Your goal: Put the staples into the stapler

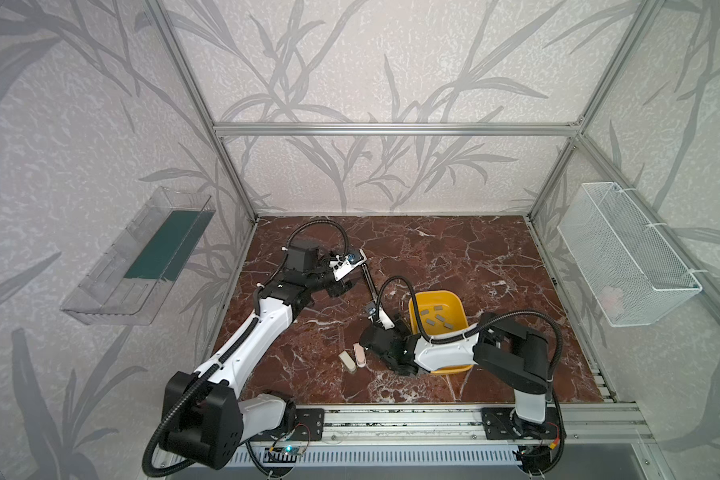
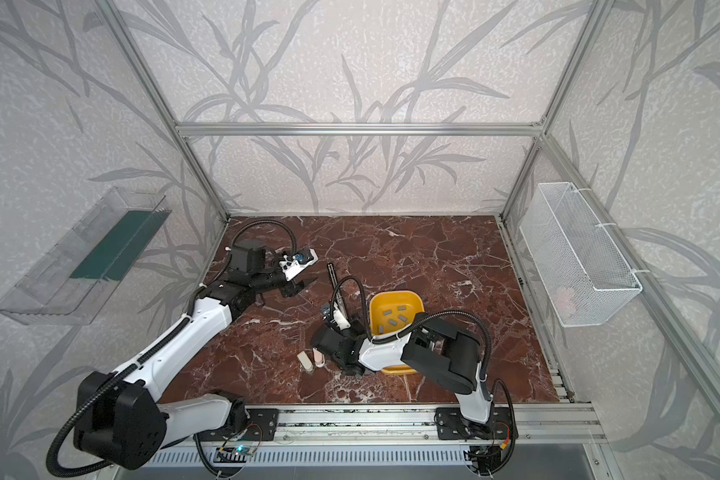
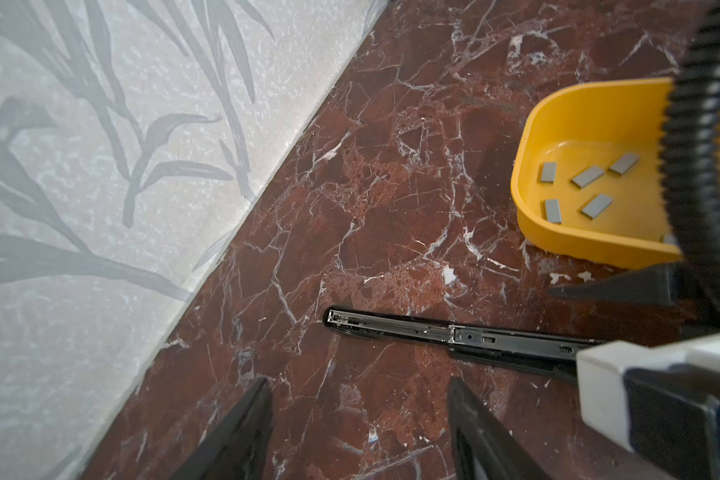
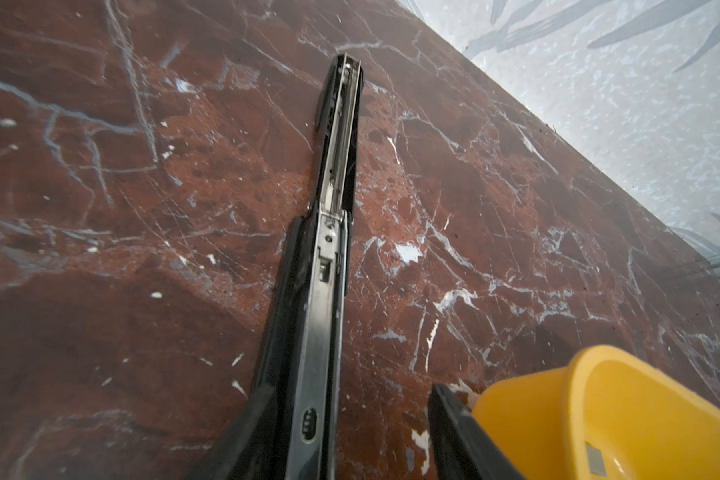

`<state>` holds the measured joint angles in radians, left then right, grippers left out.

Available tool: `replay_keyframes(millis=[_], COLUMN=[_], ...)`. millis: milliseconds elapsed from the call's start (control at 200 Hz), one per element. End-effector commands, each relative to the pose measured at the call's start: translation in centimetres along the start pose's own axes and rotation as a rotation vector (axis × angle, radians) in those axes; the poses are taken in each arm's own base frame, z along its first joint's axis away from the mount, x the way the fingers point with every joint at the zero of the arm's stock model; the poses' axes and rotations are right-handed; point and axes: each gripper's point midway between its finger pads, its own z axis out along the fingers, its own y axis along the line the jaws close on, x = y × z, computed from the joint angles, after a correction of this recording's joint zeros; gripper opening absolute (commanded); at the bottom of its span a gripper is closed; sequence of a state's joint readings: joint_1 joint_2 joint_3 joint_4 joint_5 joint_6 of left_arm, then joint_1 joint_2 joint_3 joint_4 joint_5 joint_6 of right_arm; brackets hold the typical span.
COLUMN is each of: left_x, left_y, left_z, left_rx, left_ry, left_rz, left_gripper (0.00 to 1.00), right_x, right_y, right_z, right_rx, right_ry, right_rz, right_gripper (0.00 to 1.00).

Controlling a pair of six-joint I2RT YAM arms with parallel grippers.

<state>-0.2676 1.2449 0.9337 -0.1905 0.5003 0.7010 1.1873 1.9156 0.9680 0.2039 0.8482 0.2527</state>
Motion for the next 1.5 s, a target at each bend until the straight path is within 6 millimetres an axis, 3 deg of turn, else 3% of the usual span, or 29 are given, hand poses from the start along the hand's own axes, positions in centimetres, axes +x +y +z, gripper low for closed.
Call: replay_keyframes(millis=[0, 100, 205, 325, 390, 450, 535, 650, 910, 1065, 1230, 1495], left_x=[-1.3, -0.1, 2.3, 5.3, 5.9, 6.7, 8.6, 11.0, 12.8, 12.0, 12.5, 12.0], left_y=[0.2, -2.1, -5.8, -8.5, -10.9, -12.6, -14.5, -16.3, -17.0, -17.9, -18.5, -19.9], left_z=[-0.6, -1.4, -1.6, -0.3, -0.9, -1.3, -1.4, -1.8, -1.7, -1.6, -1.5, -1.2], left_rx=[0.025, 0.115, 0.234, 0.301, 0.458, 0.558, 0.624, 0.700, 0.795, 0.824, 0.806, 0.818], left_ry=[0.032, 0.108, 0.133, 0.133, 0.158, 0.207, 0.290, 0.362, 0.467, 0.419, 0.414, 0.370], left_rz=[-0.074, -0.033, 0.130, 0.244, 0.314, 0.364, 0.468, 0.564, 0.590, 0.648, 0.763, 0.847], left_gripper=[0.67, 0.67, 0.63, 0.62, 0.57, 0.52, 0.53, 0.56, 0.53, 0.53, 0.55, 0.58], right_x=[-5.5, -8.1, -9.1, -7.5, -5.6, -4.5, -4.2, -5.1, -4.6, -4.4, -3.9, -3.4], right_y=[-1.7, -4.3, -7.5, -14.1, -16.8, -18.0, -18.4, -19.5, -20.0, -19.0, -18.4, -19.1], right_z=[-2.8, -5.8, -8.5, -9.0, -8.3, -8.4, -8.7, -10.0, -10.1, -9.0, -8.0, -7.7], right_rx=[-0.039, -0.071, -0.112, 0.005, 0.023, 0.030, -0.015, -0.060, -0.056, -0.071, -0.077, -0.080], right_ry=[-0.142, -0.240, -0.258, -0.172, -0.099, -0.101, -0.186, -0.268, -0.276, -0.230, -0.180, -0.158], right_rz=[0.072, 0.146, 0.211, 0.414, 0.516, 0.527, 0.518, 0.520, 0.523, 0.503, 0.496, 0.540], right_gripper=[0.60, 0.62, 0.65, 0.79, 0.79, 0.78, 0.88, 0.89, 0.93, 0.92, 0.93, 0.93])
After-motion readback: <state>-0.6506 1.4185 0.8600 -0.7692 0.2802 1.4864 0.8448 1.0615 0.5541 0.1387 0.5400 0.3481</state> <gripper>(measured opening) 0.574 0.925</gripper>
